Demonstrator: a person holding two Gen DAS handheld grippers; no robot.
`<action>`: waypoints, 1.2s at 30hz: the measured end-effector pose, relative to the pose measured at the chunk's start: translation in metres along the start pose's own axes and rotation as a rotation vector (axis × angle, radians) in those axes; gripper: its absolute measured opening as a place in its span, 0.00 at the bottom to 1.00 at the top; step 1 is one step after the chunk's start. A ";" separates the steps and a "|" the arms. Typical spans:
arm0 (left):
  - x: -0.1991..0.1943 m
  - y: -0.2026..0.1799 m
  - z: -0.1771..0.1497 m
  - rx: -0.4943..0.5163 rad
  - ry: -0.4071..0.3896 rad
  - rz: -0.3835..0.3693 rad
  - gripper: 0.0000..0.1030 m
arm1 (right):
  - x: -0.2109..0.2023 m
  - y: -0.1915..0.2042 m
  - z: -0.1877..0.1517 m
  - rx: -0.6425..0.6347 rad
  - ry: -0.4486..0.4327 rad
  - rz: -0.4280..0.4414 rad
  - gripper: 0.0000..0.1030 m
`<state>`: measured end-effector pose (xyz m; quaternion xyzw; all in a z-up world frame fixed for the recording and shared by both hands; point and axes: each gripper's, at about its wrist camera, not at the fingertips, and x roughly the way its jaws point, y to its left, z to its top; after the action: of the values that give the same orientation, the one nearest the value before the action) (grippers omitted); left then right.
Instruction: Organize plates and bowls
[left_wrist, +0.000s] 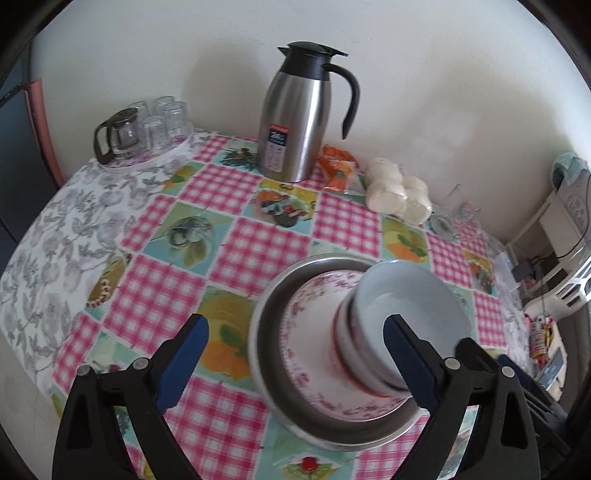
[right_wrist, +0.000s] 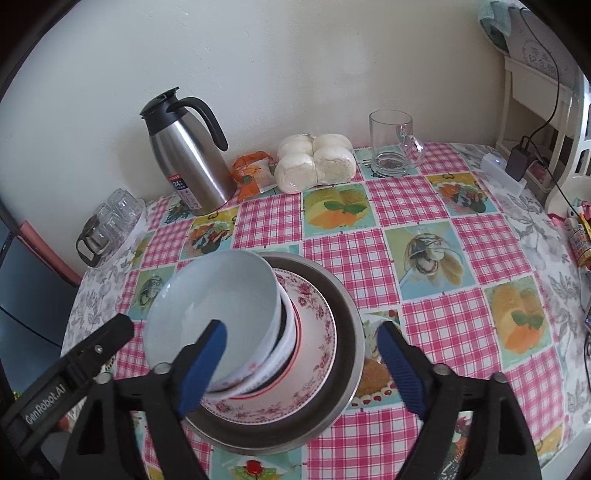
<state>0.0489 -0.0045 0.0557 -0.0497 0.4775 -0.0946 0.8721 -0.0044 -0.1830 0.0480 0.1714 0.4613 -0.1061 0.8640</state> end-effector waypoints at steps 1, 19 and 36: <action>-0.001 0.002 -0.001 -0.003 0.000 0.004 0.93 | -0.002 -0.001 -0.003 -0.005 -0.008 -0.001 0.98; -0.004 0.003 -0.052 0.080 0.073 0.096 0.93 | -0.016 -0.009 -0.048 -0.074 -0.013 -0.053 1.00; 0.009 0.000 -0.077 0.133 0.158 0.137 0.93 | -0.007 -0.019 -0.076 -0.106 0.045 -0.101 1.00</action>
<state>-0.0112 -0.0060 0.0065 0.0486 0.5398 -0.0697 0.8375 -0.0721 -0.1702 0.0108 0.1040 0.4938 -0.1212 0.8548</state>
